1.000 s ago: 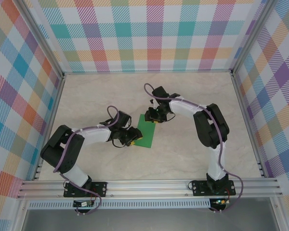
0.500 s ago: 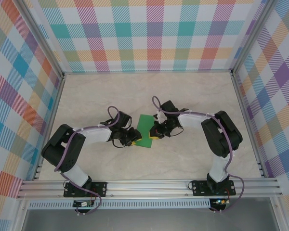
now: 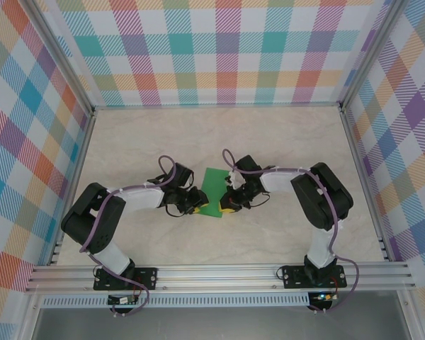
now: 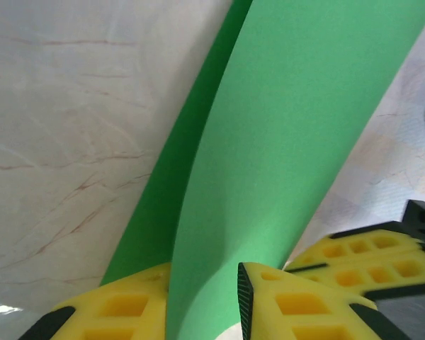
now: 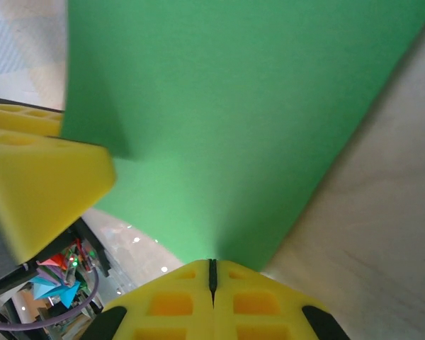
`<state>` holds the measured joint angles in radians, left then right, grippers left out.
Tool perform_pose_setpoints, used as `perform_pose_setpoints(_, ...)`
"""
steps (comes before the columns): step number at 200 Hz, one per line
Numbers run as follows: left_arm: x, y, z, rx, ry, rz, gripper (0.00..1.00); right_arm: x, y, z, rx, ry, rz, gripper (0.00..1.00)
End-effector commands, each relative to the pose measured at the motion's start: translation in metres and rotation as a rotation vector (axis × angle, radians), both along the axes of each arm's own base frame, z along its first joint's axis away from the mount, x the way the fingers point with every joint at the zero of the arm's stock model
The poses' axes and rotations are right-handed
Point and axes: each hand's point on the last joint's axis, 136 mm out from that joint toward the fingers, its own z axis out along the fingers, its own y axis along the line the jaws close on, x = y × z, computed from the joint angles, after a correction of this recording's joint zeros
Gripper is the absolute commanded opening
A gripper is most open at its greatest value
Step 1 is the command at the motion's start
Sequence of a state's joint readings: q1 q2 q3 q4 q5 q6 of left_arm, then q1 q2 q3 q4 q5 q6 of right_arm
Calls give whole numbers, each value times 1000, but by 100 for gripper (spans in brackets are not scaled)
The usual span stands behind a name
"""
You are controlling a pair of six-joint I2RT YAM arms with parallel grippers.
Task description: Fold a paper plane with a square sheet of paper (pick it up from the middle)
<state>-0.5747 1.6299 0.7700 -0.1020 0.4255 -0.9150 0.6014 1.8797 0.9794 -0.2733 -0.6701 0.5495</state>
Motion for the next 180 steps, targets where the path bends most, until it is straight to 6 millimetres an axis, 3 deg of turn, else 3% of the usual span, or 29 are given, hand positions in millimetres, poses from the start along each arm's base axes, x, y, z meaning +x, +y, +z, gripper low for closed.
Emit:
perform_pose_setpoints(1, 2, -8, 9, -20, -14, -26, 28, -6, -4, -15, -52, -14, 28, 0)
perform_pose_setpoints(34, 2, -7, 8, -20, -11, -26, 27, -4, -13, -26, -141, -47, 13, 0)
perform_pose_setpoints(88, 1, -7, 7, -19, -8, -26, 25, -10, 1, 7, -24, -150, 53, 0)
perform_pose_setpoints(152, 2, -9, 7, -27, -9, -30, 24, -19, -10, -23, -109, -102, 49, 0)
perform_pose_setpoints(180, 2, -14, 13, -53, -19, -40, 24, -15, -12, -21, -141, -116, 41, 0)
